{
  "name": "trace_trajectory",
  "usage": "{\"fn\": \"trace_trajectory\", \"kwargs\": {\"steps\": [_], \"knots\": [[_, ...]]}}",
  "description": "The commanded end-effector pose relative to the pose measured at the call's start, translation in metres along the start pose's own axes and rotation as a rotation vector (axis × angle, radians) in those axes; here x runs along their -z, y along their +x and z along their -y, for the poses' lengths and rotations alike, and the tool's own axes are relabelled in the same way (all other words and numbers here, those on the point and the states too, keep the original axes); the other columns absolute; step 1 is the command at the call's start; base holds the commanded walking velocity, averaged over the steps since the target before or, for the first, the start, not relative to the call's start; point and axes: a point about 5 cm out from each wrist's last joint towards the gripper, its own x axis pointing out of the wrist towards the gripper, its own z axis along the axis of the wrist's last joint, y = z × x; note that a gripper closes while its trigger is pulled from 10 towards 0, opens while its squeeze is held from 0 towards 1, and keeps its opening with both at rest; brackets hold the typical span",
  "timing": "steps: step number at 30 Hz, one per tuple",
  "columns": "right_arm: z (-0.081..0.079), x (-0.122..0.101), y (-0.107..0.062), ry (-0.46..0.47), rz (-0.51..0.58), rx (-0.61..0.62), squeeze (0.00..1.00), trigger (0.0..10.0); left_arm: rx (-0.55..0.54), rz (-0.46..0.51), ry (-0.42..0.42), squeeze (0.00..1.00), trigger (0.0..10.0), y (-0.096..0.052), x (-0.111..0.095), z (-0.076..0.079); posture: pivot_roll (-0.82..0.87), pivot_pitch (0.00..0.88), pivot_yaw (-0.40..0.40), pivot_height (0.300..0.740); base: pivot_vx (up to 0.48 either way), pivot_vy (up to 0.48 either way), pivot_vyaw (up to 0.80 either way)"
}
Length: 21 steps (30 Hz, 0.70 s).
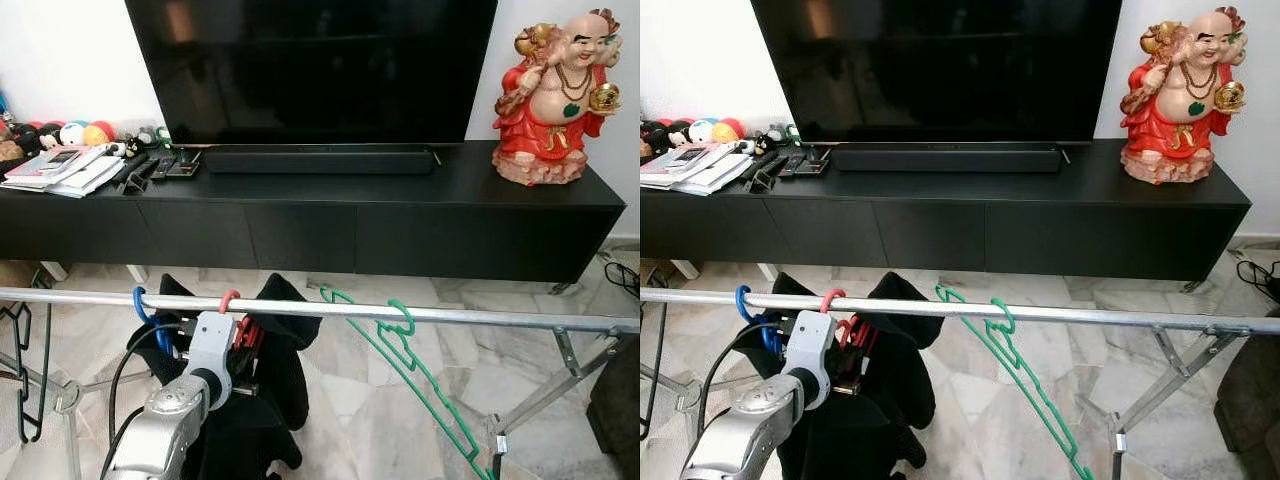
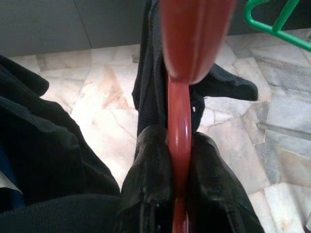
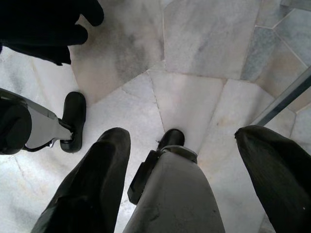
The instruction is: Hang hanger
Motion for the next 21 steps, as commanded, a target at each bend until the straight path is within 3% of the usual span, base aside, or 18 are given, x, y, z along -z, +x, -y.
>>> {"fn": "trace_trajectory", "kwargs": {"steps": [1,3,4,21], "knots": [[-0.001,0.0,0.0,-0.005,-0.006,-0.005,0.0,10.0,0.005,-0.072,0.0,1.0,10.0,0.001,0.015,0.003,0.02,0.045,0.059,0.74,0.0,0.0,0.0],[-0.001,0.0,0.0,-0.005,-0.006,-0.005,0.0,10.0,-0.011,-0.076,0.004,0.99,10.0,0.002,0.015,0.001,0.02,0.046,0.059,0.74,0.0,0.0,0.0],[-0.001,0.0,0.0,-0.005,-0.006,-0.005,0.0,10.0,-0.012,-0.08,0.017,0.0,10.0,0.003,0.015,0.001,0.02,0.047,0.059,0.74,0.0,0.0,0.0],[-0.001,0.0,0.0,-0.002,-0.006,-0.005,0.0,10.0,-0.087,0.018,-0.054,0.0,10.0,0.015,0.0,0.003,0.02,0.045,0.058,0.74,0.0,0.0,0.0]]}}
